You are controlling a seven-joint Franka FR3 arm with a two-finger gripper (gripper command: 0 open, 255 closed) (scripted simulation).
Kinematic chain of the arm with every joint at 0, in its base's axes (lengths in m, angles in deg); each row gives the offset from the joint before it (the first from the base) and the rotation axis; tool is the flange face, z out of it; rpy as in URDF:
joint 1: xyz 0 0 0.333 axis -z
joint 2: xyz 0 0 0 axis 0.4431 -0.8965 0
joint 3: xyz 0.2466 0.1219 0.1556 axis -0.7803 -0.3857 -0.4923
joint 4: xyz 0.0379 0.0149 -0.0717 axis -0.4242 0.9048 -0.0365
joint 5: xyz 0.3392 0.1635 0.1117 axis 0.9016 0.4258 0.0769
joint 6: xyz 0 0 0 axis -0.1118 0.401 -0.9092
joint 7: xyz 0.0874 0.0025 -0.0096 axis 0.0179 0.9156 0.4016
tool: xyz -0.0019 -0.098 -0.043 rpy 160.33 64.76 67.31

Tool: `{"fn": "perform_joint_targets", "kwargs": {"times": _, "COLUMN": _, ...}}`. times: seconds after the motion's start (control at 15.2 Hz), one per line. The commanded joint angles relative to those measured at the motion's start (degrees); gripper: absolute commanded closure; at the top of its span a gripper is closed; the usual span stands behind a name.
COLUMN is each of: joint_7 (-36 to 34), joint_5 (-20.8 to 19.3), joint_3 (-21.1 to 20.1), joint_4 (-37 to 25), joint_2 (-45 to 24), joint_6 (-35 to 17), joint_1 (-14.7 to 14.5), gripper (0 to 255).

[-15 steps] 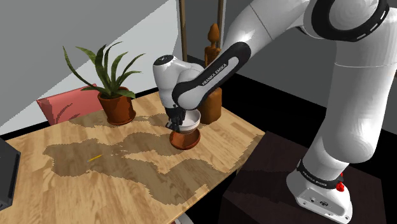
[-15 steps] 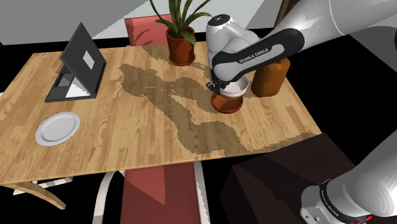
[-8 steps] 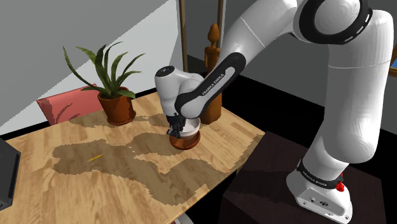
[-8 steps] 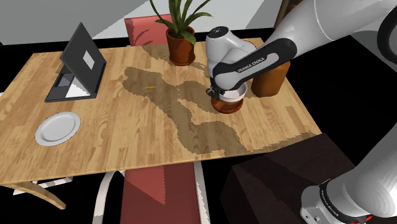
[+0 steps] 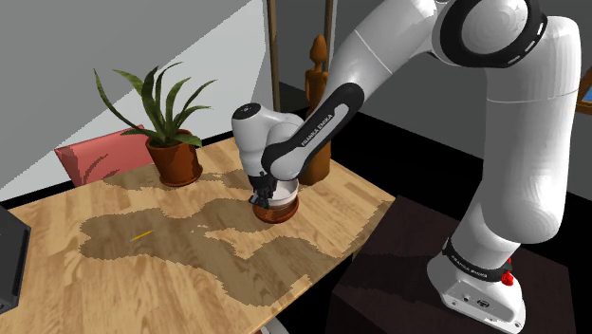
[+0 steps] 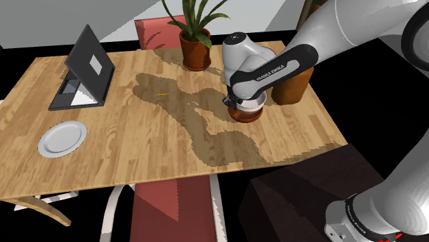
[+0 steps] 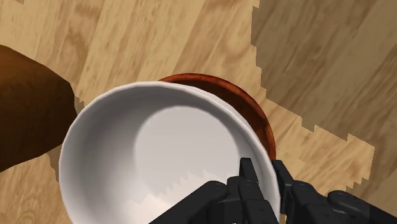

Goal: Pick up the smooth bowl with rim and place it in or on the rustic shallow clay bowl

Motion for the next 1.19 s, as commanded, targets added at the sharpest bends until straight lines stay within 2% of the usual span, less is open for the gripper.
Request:
{"fn": "perform_joint_targets", "kwargs": {"times": 0.0, "joint_7": 0.0, "joint_5": 0.0, "joint_3": 0.0, "joint_4": 0.0, "joint_2": 0.0, "joint_6": 0.0, "joint_1": 0.0, "gripper": 255}}
{"fn": "perform_joint_targets", "kwargs": {"times": 0.07, "joint_7": 0.0, "joint_5": 0.0, "joint_3": 0.0, "joint_4": 0.0, "joint_2": 0.0, "joint_6": 0.0, "joint_1": 0.0, "gripper": 0}}
{"fn": "perform_joint_targets", "kwargs": {"times": 0.4, "joint_7": 0.0, "joint_5": 0.0, "joint_3": 0.0, "joint_4": 0.0, "joint_2": 0.0, "joint_6": 0.0, "joint_1": 0.0, "gripper": 0}}
{"fn": "perform_joint_targets", "kwargs": {"times": 0.66, "joint_7": 2.4, "joint_5": 3.8, "joint_3": -1.9, "joint_4": -1.3, "joint_2": 5.0, "joint_6": 5.6, "joint_1": 0.6, "gripper": 0}}
{"fn": "perform_joint_targets", "kwargs": {"times": 1.12, "joint_7": 2.4, "joint_5": 3.8, "joint_3": -1.9, "joint_4": -1.3, "joint_2": 5.0, "joint_6": 5.6, "joint_1": 0.6, "gripper": 0}}
